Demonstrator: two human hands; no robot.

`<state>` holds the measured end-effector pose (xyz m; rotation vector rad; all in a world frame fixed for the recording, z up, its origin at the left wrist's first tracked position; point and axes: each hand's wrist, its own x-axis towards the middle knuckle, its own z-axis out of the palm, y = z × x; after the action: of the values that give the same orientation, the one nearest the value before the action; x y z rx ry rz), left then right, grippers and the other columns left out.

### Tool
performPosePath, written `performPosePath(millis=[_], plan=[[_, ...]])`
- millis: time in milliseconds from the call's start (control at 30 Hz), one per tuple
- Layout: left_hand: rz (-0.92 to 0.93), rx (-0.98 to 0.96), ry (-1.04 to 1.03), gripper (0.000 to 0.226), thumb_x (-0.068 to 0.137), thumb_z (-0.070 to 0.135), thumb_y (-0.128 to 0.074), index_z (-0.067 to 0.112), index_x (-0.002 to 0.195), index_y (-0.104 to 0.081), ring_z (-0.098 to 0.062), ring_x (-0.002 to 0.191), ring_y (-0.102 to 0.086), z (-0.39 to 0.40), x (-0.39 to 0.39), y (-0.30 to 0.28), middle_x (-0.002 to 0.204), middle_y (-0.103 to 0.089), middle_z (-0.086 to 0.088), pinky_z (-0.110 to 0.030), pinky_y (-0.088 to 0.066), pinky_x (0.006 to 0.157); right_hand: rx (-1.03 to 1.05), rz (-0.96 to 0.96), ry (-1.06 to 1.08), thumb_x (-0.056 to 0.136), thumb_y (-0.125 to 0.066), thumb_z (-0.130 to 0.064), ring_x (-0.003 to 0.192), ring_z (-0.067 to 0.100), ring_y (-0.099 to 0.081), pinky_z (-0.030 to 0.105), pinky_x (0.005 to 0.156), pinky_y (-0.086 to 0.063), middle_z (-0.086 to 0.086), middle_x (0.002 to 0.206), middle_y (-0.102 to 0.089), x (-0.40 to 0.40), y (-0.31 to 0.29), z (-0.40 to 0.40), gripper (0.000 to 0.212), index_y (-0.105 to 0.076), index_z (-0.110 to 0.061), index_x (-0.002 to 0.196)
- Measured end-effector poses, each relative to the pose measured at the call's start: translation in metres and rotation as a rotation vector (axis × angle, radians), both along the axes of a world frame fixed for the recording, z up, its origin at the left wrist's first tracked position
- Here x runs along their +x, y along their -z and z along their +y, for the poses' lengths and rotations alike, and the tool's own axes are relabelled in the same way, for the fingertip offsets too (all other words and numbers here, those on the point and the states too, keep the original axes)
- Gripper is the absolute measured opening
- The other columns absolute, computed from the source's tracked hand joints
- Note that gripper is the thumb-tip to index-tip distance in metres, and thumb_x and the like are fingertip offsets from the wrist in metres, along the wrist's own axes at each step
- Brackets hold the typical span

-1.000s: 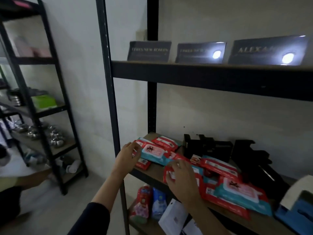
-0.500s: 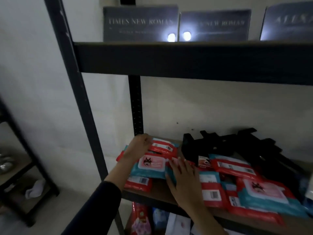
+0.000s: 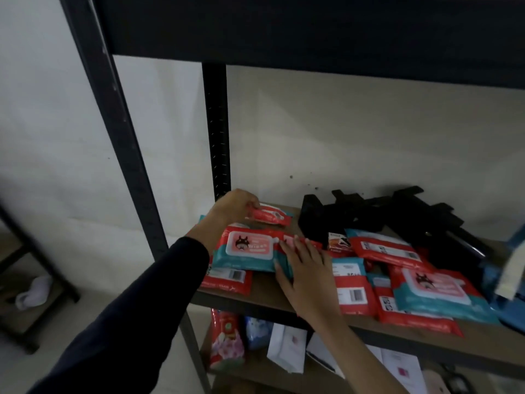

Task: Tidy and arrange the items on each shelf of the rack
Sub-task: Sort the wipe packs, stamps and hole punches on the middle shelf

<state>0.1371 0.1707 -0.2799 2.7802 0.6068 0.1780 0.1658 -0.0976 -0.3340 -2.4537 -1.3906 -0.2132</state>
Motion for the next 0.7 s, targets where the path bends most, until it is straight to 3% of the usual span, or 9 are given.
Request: performPosePath(millis=[167, 300, 433, 633, 700], plan=[[-0.058, -0.096, -0.011, 0.028, 0.095, 0.022, -0.054, 0.01, 0.116, -0.067, -0.024, 0.114, -0.057, 0.015, 0.016, -0.034, 0.123, -0.064, -0.009, -0.031, -0.041, 0.1, -0.024, -0.011, 0.012, 0.093, -0.015, -0.065, 0.148, 0.017, -0.017, 0.045, 0.121, -0.017, -0.005, 0.16, -0.023, 0.0, 0.001, 0.0, 0.068, -0.021, -0.033, 0.153], [0.061, -0.269, -0.049, 0.029, 0.097, 0.024, -0.051, 0.009, 0.117, -0.066, -0.023, 0.11, -0.059, 0.025, 0.032, -0.048, 0.121, -0.065, -0.008, -0.031, -0.042, 0.098, -0.015, -0.026, 0.038, 0.094, -0.017, -0.065, 0.146, 0.017, -0.024, 0.041, 0.119, -0.017, -0.006, 0.157, -0.03, -0.002, 0.001, 0.001, 0.065, -0.025, -0.034, 0.151], [0.167, -0.384, -0.091, 0.022, 0.096, 0.027, -0.052, 0.021, 0.112, -0.067, -0.02, 0.099, -0.059, 0.037, 0.041, -0.038, 0.119, -0.066, -0.004, -0.031, -0.044, 0.091, -0.016, -0.027, 0.044, 0.093, -0.009, -0.068, 0.147, 0.015, -0.022, 0.038, 0.117, -0.009, -0.008, 0.158, -0.028, -0.001, 0.002, 0.002, 0.068, -0.021, -0.036, 0.152], [0.039, -0.319, -0.135, 0.031, 0.097, 0.009, -0.044, 0.007, 0.118, -0.066, -0.023, 0.118, -0.054, 0.033, 0.048, -0.034, 0.126, -0.061, -0.008, -0.025, -0.039, 0.095, -0.038, 0.006, 0.035, 0.093, -0.011, -0.068, 0.149, 0.014, -0.013, 0.038, 0.119, -0.004, -0.01, 0.16, -0.018, 0.001, 0.003, 0.002, 0.067, -0.014, -0.037, 0.153], [-0.007, -0.294, -0.137, 0.029, 0.097, 0.013, -0.046, 0.006, 0.117, -0.066, -0.023, 0.119, -0.054, 0.031, 0.042, -0.028, 0.127, -0.061, -0.008, -0.022, -0.038, 0.093, -0.056, -0.022, 0.057, 0.094, -0.012, -0.066, 0.145, 0.016, -0.026, 0.04, 0.117, -0.014, -0.007, 0.157, -0.03, -0.001, 0.001, 0.002, 0.066, -0.023, -0.035, 0.152]])
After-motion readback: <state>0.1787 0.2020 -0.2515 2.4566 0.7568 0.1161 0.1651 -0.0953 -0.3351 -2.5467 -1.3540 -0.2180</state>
